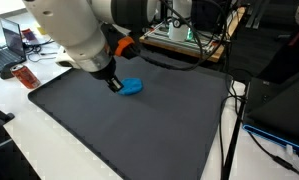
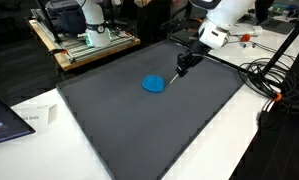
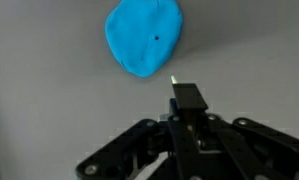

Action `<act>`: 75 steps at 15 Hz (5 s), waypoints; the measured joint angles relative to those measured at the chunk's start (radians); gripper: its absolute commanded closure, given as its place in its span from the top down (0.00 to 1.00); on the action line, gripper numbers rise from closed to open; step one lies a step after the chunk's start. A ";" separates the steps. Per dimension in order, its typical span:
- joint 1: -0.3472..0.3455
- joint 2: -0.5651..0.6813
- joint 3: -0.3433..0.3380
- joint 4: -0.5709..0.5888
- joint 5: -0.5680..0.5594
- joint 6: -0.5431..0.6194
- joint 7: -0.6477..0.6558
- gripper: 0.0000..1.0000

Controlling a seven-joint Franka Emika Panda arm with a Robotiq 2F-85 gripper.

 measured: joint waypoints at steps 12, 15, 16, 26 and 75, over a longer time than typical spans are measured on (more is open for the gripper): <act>-0.219 0.001 0.002 0.001 0.317 0.004 -0.219 0.03; -0.276 0.000 0.004 -0.010 0.390 0.013 -0.284 0.03; -0.293 -0.002 0.006 -0.020 0.413 0.025 -0.313 0.03; -0.460 -0.141 0.040 -0.333 0.690 0.272 -0.653 0.03; -0.190 -0.748 -0.062 -1.262 1.018 0.989 -1.051 0.03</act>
